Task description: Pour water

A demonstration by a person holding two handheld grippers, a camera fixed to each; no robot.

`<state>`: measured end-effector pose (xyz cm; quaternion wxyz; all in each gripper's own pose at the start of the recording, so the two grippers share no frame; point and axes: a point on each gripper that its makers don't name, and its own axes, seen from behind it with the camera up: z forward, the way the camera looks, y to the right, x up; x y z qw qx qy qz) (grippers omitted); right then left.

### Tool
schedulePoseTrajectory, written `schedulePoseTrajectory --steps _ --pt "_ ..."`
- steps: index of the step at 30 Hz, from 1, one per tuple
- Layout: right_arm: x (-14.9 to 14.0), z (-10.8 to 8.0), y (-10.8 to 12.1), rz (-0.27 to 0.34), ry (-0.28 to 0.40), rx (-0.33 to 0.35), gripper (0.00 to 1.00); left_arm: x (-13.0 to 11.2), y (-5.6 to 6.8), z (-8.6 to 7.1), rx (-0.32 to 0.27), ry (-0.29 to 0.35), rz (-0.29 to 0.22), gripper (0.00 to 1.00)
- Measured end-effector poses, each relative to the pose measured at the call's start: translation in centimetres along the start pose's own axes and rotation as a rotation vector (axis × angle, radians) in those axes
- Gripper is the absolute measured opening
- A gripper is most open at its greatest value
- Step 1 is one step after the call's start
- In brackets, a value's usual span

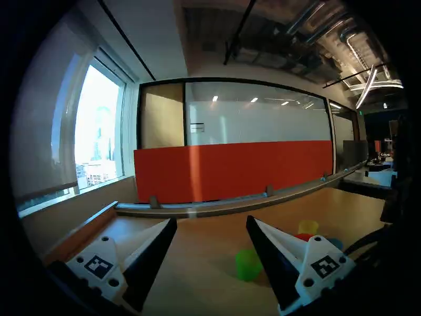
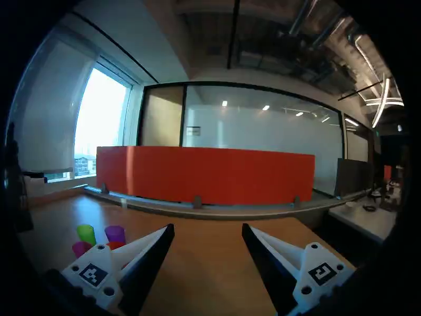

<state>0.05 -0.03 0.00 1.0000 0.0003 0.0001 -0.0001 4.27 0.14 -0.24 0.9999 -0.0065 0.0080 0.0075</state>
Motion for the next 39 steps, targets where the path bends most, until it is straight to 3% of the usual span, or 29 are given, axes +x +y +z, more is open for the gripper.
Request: schedulePoseTrajectory --steps 9,19,27,33,39 --pt "3.0 -0.1 -1.6 -0.022 0.023 0.039 1.00 3.1 0.5 0.1 -0.033 -0.014 0.004 0.98" --pt "2.8 -0.2 -2.6 0.016 0.013 0.106 1.00 3.9 1.1 0.4 -0.086 -0.020 0.010 0.98" --pt "4.1 -0.7 -5.4 0.011 0.030 0.263 1.00 4.5 2.2 0.3 -0.190 -0.021 -0.027 0.98" --pt "4.8 -1.8 -8.3 -0.016 0.034 0.396 0.99 4.6 2.6 0.3 -0.256 -0.025 -0.009 0.98" --pt "6.3 -3.1 -10.9 0.020 0.030 0.526 0.99 4.9 3.9 0.0 -0.350 -0.013 -0.011 0.98"
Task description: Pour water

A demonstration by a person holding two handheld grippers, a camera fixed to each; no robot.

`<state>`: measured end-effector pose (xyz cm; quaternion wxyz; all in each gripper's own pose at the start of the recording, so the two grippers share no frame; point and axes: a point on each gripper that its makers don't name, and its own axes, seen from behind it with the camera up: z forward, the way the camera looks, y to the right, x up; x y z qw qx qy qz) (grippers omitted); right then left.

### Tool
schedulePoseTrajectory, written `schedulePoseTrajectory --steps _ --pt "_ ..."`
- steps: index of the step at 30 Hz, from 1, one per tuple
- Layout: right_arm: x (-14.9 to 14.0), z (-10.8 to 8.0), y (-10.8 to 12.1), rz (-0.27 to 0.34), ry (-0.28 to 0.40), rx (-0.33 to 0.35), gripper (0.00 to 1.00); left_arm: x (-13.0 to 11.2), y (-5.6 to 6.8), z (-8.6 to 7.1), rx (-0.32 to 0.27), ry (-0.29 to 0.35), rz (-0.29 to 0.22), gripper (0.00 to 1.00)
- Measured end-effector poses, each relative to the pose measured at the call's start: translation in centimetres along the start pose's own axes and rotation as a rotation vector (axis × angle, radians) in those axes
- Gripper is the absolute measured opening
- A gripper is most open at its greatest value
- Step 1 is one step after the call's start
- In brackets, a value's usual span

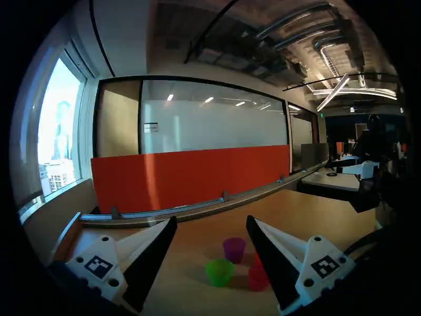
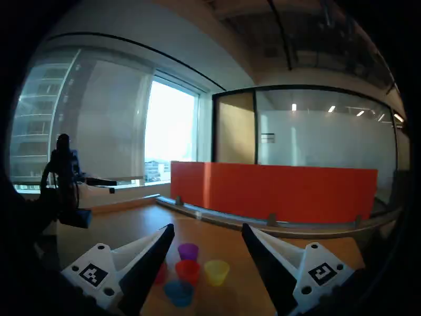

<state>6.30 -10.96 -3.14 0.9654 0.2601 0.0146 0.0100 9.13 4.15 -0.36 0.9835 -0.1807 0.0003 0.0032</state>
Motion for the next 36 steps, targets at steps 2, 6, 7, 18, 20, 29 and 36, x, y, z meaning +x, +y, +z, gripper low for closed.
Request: schedulePoseTrajectory --steps 2,6,7,18,20,29,36 --pt "0.2 0.0 -0.6 0.011 0.000 0.029 0.99 0.2 0.4 0.1 -0.026 0.007 -0.009 0.98" --pt "0.4 0.2 -1.4 0.019 -0.009 0.066 0.99 0.5 1.0 0.2 -0.067 0.013 -0.009 0.98" --pt "0.3 0.3 -1.6 0.015 -0.014 0.076 0.99 0.5 1.1 0.3 -0.074 0.012 -0.006 0.98" --pt "-1.6 0.8 -4.0 -0.026 -0.104 0.164 0.99 -0.5 1.7 1.1 -0.145 -0.040 0.023 0.98" --pt "-2.2 0.9 -4.3 -0.030 -0.126 0.177 0.99 -1.0 1.5 1.3 -0.154 -0.056 0.031 0.98" --pt "-4.1 1.1 -4.3 -0.042 -0.195 0.219 1.00 -3.1 0.9 2.6 -0.207 -0.123 0.051 0.98" --pt "-5.4 1.4 -4.4 -0.058 -0.243 0.239 1.00 -4.8 1.1 3.1 -0.252 -0.164 0.079 0.98"
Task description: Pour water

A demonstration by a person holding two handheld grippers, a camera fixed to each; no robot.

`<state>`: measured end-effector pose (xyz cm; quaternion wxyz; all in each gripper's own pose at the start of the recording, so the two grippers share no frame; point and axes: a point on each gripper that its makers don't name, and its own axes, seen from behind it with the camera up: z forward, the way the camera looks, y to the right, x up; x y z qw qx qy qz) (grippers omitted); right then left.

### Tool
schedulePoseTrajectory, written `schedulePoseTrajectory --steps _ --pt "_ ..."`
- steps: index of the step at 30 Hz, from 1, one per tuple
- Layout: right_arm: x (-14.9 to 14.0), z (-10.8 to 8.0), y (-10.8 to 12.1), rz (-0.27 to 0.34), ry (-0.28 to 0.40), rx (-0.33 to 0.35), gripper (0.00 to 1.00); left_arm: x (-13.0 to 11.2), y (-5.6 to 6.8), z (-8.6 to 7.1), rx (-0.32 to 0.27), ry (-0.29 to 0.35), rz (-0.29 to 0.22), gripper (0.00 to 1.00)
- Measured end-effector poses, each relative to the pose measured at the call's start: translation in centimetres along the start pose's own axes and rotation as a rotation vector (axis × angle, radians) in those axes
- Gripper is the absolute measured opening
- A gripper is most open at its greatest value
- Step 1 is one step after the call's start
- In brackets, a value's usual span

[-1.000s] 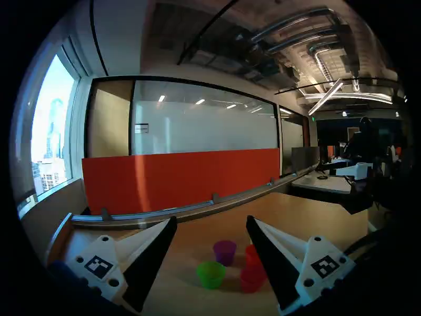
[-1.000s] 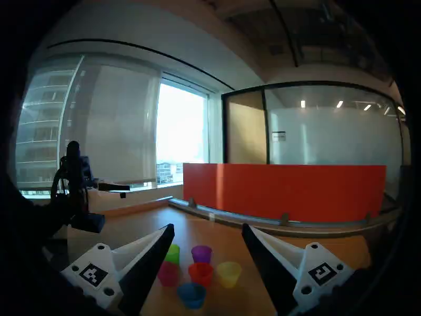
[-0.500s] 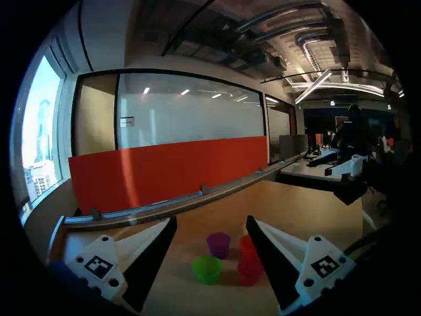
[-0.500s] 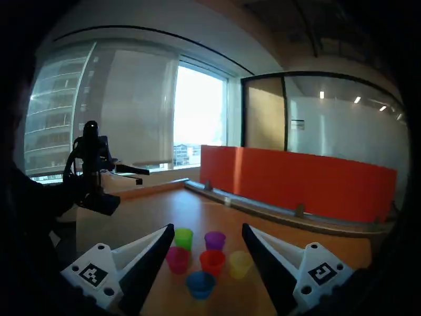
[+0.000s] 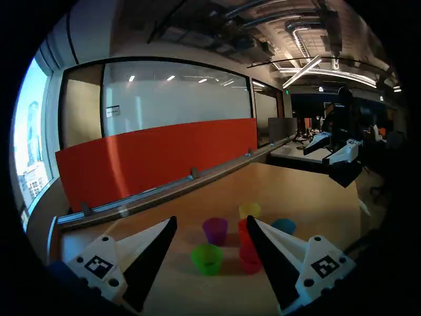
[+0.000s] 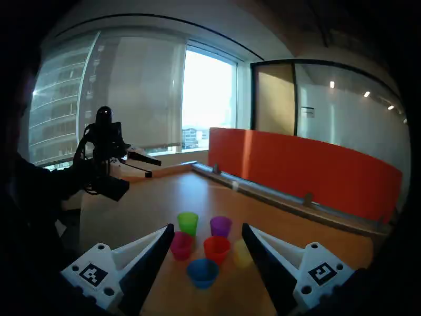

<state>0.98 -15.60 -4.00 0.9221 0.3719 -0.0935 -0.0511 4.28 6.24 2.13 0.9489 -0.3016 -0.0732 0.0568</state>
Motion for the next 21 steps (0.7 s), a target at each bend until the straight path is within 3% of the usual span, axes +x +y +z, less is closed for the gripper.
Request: schedulePoseTrajectory --steps 9,21 --pt "-2.7 1.1 -0.2 -0.019 -0.067 0.018 1.00 -2.5 0.4 1.4 -0.043 -0.055 0.019 0.98" --pt "-6.0 2.2 -0.6 -0.018 -0.136 0.043 1.00 -6.3 0.0 3.5 -0.061 -0.138 0.030 0.98"
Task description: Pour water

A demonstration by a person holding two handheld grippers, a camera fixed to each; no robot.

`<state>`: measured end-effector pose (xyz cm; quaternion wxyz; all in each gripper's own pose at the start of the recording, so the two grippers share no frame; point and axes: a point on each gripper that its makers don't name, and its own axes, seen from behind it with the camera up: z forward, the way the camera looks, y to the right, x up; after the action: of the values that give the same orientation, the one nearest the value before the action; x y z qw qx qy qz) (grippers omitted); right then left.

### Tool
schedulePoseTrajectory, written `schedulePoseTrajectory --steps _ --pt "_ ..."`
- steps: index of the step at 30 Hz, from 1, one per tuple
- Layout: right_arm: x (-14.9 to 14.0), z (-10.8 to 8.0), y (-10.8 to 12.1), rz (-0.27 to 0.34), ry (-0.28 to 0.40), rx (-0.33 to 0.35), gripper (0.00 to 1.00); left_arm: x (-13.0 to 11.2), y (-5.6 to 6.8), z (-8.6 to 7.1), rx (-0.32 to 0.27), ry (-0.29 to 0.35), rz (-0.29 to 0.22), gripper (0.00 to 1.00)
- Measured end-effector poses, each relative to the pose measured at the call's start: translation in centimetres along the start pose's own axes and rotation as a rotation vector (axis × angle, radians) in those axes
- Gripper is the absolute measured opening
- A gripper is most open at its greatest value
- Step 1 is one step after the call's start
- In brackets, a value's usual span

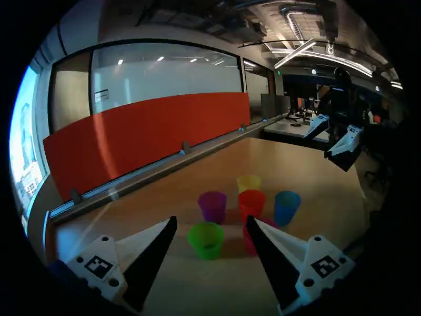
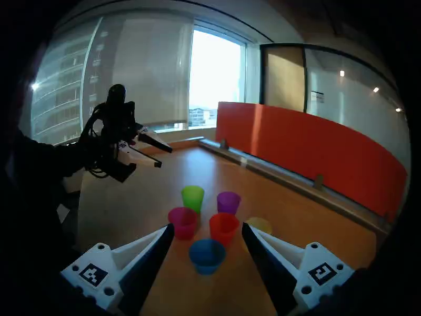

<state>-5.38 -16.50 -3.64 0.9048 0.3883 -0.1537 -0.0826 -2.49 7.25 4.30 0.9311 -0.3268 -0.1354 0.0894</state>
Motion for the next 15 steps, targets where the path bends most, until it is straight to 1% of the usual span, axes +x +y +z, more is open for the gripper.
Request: schedulePoseTrajectory --steps 15 --pt "-3.4 1.9 0.4 0.015 -0.050 0.016 1.00 -4.7 0.3 2.6 -0.024 -0.108 0.020 0.98"
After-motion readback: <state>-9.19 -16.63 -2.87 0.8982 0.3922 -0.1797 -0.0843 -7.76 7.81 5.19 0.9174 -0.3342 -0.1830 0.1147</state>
